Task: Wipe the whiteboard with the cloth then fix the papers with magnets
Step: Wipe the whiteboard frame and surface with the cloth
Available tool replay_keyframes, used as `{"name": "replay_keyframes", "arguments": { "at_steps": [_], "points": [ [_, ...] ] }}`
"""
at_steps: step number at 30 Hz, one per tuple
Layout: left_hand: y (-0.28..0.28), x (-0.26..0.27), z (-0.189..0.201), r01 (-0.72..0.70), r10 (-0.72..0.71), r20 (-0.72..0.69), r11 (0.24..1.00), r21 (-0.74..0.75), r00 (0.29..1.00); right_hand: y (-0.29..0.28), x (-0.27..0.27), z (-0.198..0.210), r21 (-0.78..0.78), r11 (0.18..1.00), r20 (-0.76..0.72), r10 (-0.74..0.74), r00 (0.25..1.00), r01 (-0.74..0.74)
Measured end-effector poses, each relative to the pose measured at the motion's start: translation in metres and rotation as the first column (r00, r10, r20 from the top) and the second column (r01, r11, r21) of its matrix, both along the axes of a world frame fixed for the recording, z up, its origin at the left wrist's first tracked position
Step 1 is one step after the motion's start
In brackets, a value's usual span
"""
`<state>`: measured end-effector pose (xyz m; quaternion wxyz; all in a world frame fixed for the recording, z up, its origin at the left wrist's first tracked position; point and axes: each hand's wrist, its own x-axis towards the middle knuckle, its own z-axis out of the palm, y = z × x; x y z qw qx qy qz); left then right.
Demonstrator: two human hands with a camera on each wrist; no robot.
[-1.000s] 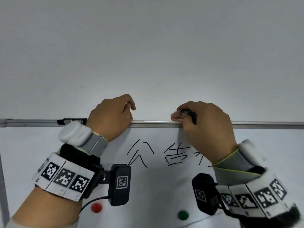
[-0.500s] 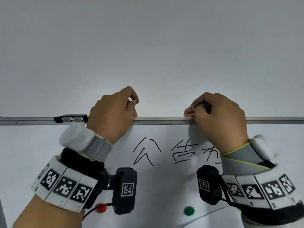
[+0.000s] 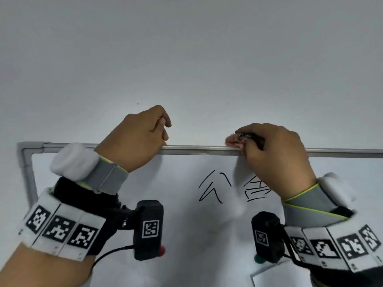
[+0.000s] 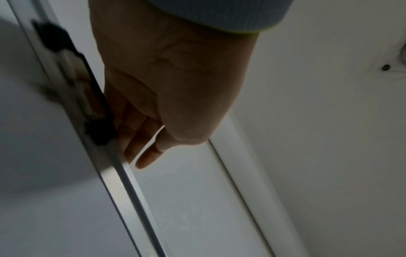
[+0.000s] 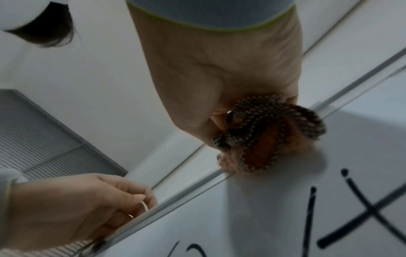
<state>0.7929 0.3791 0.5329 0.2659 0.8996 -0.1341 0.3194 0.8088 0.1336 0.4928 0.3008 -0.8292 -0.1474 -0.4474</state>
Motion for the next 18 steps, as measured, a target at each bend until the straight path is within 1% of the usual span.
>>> {"name": "replay_keyframes", "arguments": {
  "at_steps": [1, 2, 3, 5, 6, 8, 9, 11, 12, 14, 18],
  "points": [
    [0.004, -0.002, -0.002, -0.004, 0.004, -0.005, 1.0, -0.007, 1.0, 0.007, -0.002, 0.0, -0.003, 0.999, 0.017, -0.034, 0.999, 0.034],
    [0.006, -0.004, -0.004, -0.009, 0.009, -0.006, 1.0, 0.0, 1.0, 0.019, -0.005, -0.002, -0.022, 0.999, 0.036, -0.029, 0.999, 0.03],
    [0.005, -0.004, -0.007, -0.013, 0.013, 0.001, 1.0, 0.009, 1.0, 0.036, -0.008, -0.004, -0.055, 0.998, 0.063, 0.024, 0.998, -0.021],
    [0.003, -0.006, -0.013, -0.022, 0.021, 0.053, 1.0, 0.017, 0.998, 0.065, -0.011, -0.009, -0.12, 0.976, 0.079, 0.193, 0.978, -0.183],
    [0.004, -0.006, -0.016, -0.021, 0.02, 0.09, 1.0, 0.009, 0.996, 0.071, -0.01, -0.007, -0.121, 0.965, 0.081, 0.242, 0.967, -0.231],
    [0.007, -0.007, -0.025, -0.003, 0.006, 0.17, 1.0, -0.019, 0.985, 0.061, -0.002, -0.004, -0.058, 0.971, 0.137, 0.237, 0.962, -0.231],
    [0.011, -0.012, -0.037, 0.003, 0.002, 0.216, 1.0, -0.022, 0.976, 0.053, -0.002, -0.009, -0.016, 0.98, 0.178, 0.199, 0.964, -0.199],
    [0.018, -0.013, -0.049, -0.003, 0.006, 0.321, 1.0, -0.011, 0.947, 0.037, 0.002, -0.012, 0.058, 0.993, 0.243, 0.091, 0.966, -0.108],
    [0.022, -0.015, -0.057, -0.021, 0.023, 0.345, 1.0, -0.008, 0.938, 0.034, 0.0, -0.019, 0.056, 0.994, 0.248, 0.072, 0.966, -0.089],
    [0.03, -0.017, -0.065, -0.08, 0.082, 0.363, 0.997, -0.023, 0.928, 0.038, -0.005, -0.029, 0.032, 0.99, 0.257, 0.121, 0.959, -0.134],
    [0.044, -0.018, -0.079, -0.161, 0.163, 0.365, 0.986, -0.034, 0.917, 0.048, -0.017, -0.049, 0.031, 0.974, 0.336, 0.2, 0.92, -0.223]
  ]
}}
